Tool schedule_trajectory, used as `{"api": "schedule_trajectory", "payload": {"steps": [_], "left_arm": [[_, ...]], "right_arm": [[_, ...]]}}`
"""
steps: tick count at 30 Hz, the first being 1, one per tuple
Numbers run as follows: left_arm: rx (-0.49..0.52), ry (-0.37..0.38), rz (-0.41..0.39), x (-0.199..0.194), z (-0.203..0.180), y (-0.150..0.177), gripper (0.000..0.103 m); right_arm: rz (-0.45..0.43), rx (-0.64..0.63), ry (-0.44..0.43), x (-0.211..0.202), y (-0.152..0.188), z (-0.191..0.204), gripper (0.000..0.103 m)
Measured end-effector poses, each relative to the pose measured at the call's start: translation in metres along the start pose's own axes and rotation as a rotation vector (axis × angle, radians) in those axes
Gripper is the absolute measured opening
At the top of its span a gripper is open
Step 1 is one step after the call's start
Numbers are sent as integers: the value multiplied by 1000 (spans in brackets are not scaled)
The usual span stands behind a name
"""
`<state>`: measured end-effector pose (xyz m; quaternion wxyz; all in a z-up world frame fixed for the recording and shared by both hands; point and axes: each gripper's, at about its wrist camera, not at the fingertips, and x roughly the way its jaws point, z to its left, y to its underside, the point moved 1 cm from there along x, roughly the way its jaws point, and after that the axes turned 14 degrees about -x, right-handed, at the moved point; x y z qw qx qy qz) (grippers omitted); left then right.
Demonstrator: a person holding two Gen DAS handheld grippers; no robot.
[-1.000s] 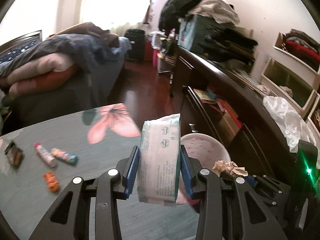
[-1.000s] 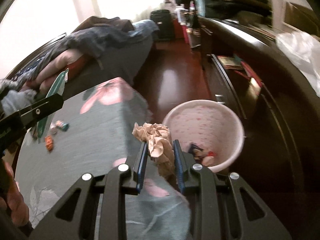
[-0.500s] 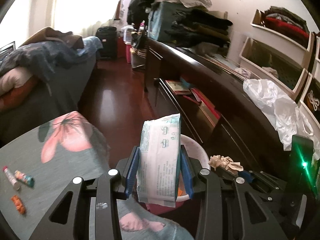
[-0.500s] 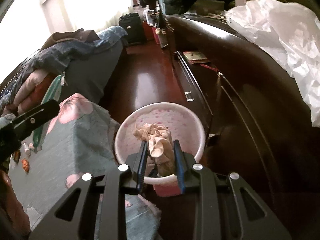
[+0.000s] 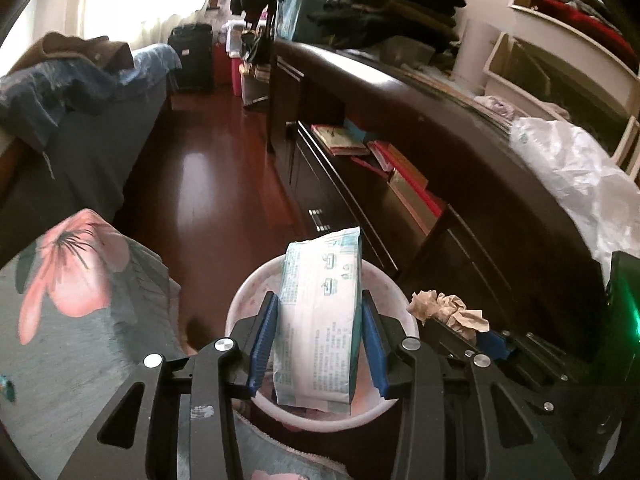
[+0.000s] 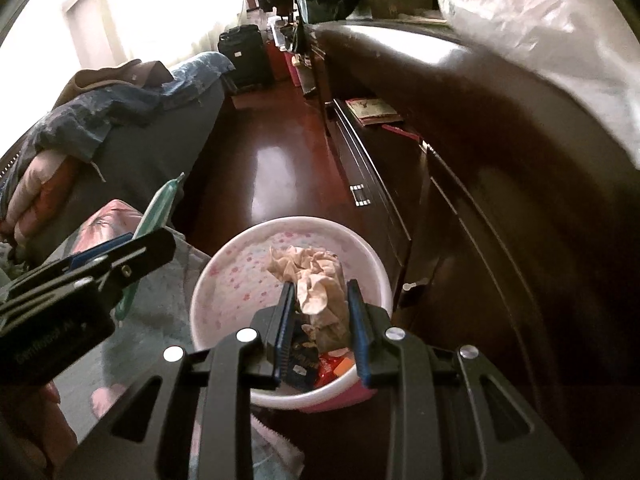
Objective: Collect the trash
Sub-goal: 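Carry tissue pack and tan paper to the wastebasket and open both grippers, then return both grippers to the table toward the remaining items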
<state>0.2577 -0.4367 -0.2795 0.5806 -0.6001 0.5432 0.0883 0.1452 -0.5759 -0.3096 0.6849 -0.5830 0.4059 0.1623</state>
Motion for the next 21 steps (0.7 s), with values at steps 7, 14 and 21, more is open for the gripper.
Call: {"api": "schedule_trajectory", "payload": {"steps": [7,14,21], "left_arm": [[-26,-36,18,21,10,-4,54],[-76,-34,-25,14,23,-14,76],[-82,-25,-47,0,23,-17,79]], "right_arm": [[35,1,20,33,0,1,36],[42,-5,40,47,0,3,55],[43,-23,51,44,0,8,67]]}}
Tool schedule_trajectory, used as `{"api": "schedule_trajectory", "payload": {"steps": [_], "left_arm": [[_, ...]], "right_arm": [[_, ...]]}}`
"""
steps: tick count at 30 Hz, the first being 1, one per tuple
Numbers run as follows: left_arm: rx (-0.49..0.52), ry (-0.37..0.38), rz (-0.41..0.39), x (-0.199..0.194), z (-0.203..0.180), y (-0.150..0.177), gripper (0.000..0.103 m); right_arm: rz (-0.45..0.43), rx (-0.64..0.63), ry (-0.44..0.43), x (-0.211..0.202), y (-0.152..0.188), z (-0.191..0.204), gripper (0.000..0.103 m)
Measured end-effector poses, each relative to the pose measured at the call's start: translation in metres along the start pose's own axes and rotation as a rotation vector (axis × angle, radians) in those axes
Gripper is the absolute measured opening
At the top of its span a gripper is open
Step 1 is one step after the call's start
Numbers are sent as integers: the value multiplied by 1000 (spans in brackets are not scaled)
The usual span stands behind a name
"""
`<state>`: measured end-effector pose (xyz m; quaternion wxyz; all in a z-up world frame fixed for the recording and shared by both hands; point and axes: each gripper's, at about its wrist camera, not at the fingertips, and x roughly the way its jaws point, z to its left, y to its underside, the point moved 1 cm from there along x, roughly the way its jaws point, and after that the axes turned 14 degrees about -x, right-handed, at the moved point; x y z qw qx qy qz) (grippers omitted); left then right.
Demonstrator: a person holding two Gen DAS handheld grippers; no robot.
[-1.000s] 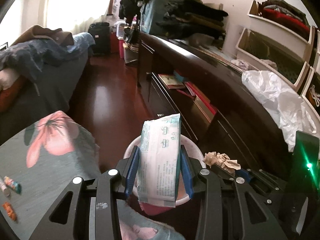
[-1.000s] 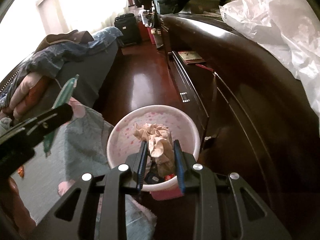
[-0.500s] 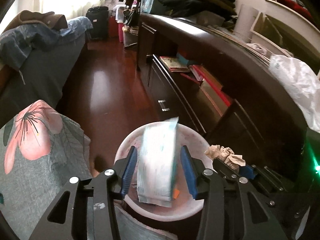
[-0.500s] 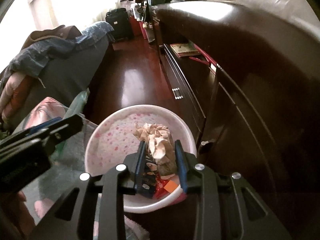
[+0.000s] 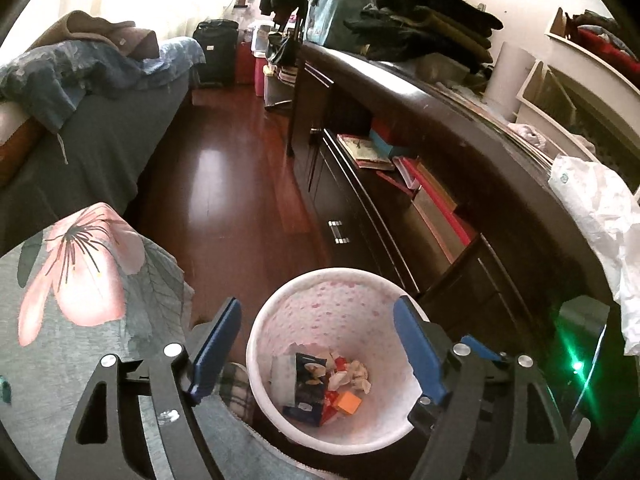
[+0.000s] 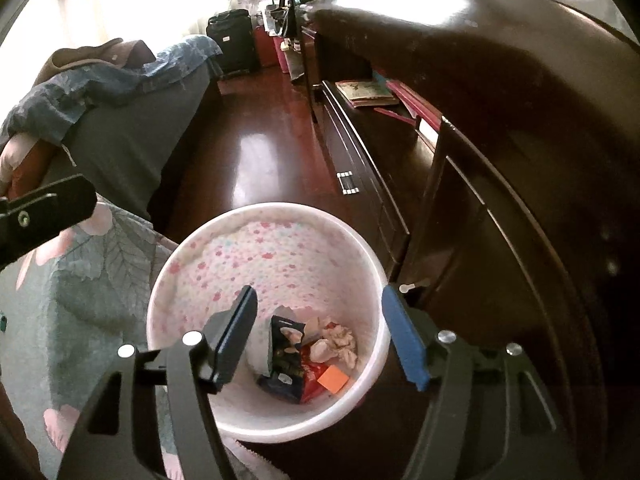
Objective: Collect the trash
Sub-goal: 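Return both grippers to the table toward the remaining items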
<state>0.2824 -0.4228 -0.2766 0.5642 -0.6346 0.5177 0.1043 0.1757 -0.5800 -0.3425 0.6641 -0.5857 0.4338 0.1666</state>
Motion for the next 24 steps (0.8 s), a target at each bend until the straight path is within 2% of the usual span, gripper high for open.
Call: {"api": "schedule_trajectory", "payload": {"steps": [5,8,14,20,24], "left_arm": [[-7,3,-25,-20,4,-1,81],[-11,-6,-42,-34,10,-1,81],[-49,-66,-108,-79,44,5,86],[-116,-187,-168,-129,104,14,89],[-197,-296,-209,-160,158,18,91]], "right_arm": [[-10,-22,2,-18,-2,10,70],[-31,-44,-2,-36,-2,22,76],[-51,-103,-59,-67,0,61,81],[-49,-205,-151,-87,4,125,82],[-58,-284,-208,-100,5,170,82]]}}
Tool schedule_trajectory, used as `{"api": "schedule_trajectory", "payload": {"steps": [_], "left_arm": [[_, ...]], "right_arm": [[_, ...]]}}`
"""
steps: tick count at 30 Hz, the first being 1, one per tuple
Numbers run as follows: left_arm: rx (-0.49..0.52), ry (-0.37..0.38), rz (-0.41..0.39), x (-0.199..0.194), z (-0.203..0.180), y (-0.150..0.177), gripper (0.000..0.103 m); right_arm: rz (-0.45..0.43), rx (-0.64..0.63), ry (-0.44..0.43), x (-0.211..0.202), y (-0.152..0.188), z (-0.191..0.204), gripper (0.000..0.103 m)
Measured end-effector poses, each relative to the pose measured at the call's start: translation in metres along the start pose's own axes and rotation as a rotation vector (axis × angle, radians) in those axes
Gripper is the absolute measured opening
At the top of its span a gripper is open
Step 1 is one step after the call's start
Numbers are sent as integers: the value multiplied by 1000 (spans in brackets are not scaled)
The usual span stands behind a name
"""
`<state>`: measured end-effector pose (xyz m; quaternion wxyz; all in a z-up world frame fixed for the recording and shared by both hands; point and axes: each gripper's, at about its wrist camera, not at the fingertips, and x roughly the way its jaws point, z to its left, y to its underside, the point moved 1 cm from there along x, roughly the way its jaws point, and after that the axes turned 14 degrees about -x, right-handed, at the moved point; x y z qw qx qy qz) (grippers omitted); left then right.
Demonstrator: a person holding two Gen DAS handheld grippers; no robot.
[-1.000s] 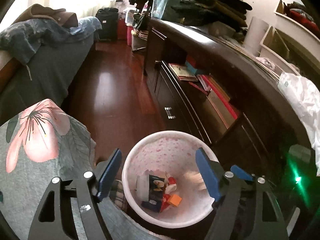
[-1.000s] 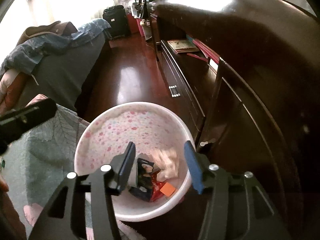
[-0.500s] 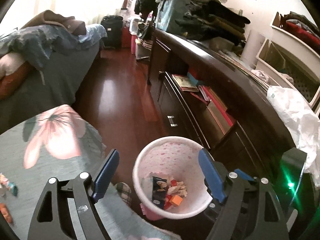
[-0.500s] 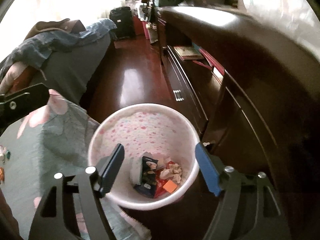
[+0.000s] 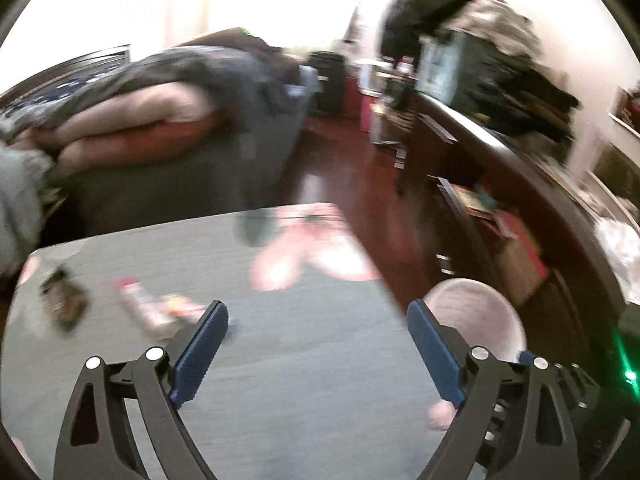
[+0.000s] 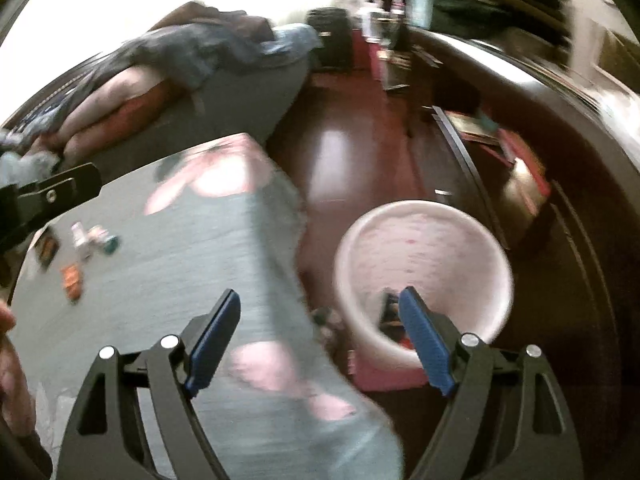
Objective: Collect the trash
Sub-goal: 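Return both grippers to the table toward the remaining items, then grasp the dark cigarette pack with the left gripper while the right gripper grasps the pink-capped tube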
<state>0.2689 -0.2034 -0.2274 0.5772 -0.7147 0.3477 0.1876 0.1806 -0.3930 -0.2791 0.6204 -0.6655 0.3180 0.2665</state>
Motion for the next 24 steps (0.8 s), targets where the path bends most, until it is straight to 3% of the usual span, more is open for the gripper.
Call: {"api": "schedule_trajectory", "payload": {"steps": [8,15,24], "left_arm": [[-232,-258,-67,-4,127,-23,95],[-406,-395,-76,15,208,-40,98],[-535,-450,-20,68,253,-53,98]], "right_arm": [[-34,-168,-101,-5,-30,95,84],[-60,-276,-135,1,-54,156,85],[-45,-307,-148,33,-79,187,85]]}}
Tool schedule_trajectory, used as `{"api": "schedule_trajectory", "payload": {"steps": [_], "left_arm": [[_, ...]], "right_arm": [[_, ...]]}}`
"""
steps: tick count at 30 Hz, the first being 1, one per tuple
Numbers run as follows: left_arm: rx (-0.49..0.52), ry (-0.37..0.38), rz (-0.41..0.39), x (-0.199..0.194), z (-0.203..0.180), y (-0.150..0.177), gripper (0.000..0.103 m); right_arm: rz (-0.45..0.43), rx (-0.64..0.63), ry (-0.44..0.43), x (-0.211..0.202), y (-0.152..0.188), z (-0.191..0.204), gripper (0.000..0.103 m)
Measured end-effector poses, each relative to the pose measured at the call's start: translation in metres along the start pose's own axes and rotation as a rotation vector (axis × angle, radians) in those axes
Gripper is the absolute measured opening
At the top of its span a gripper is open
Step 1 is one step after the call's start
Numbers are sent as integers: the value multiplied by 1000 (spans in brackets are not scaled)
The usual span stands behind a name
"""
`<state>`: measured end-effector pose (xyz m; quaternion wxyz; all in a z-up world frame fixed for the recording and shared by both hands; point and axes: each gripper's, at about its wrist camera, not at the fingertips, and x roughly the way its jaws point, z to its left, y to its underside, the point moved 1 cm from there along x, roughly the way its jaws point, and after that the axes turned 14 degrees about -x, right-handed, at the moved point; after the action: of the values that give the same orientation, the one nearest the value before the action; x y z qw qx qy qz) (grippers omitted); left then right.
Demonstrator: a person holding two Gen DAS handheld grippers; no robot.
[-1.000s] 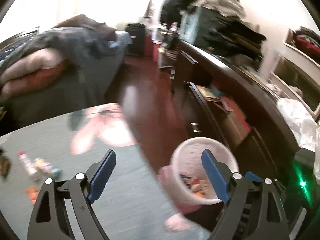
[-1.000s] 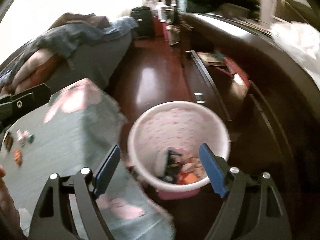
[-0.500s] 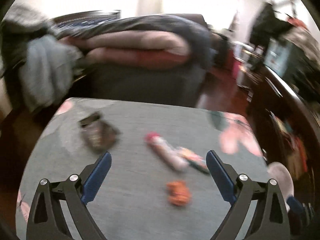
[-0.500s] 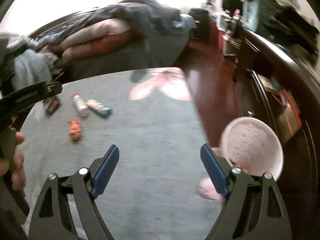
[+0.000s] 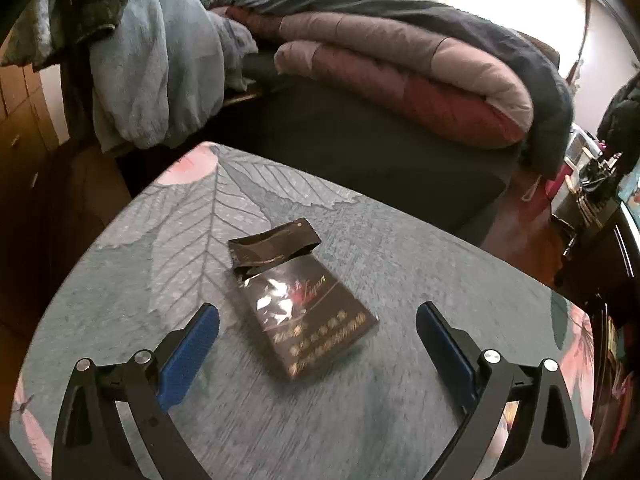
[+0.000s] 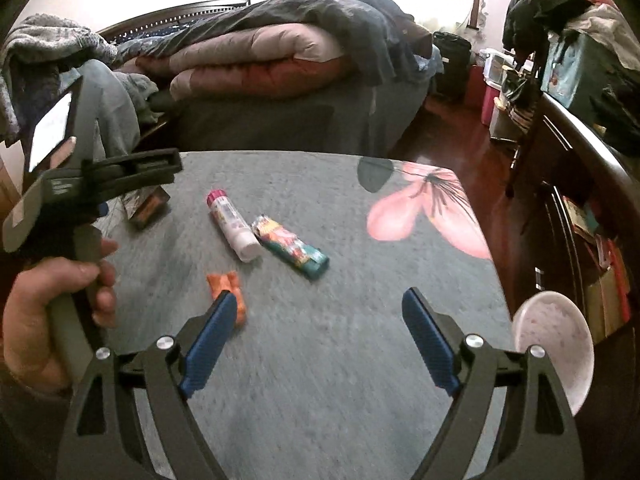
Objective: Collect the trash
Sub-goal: 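Grasp the dark cigarette pack with the left gripper while the right gripper grasps the pink-capped tube, then carry cigarette pack and tube to the wastebasket and open both grippers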
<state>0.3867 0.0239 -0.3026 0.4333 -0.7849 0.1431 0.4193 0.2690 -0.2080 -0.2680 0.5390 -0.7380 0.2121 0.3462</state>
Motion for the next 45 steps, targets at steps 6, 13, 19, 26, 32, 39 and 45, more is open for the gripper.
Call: {"api": "schedule_trajectory", "payload": {"steps": [6,13,19,26,32,39,45], "left_arm": [[2,-33,6,19,-4,-5,98],[36,-103,-10,29,-1,-7,76],[32,-64,-7,24,10,-15,63],[19,-60,-22,11,37,-30,50],[16,-23,-43,-10,52,-36,49],[4,120,-28,-45,71,-29,49],[42,257,-17,-86,70,-9,49]], "right_arm": [[-6,-41,-19,24,-26,17,85],[-13,-144,-17,49,-56,47,83],[40,-194,-90,82,-73,65,68],[81,-231,-116,106,-81,83,51],[85,-233,-158,102,-78,88,24],[43,-171,-188,61,-61,69,24],[14,-75,-204,15,-28,36,24]]}}
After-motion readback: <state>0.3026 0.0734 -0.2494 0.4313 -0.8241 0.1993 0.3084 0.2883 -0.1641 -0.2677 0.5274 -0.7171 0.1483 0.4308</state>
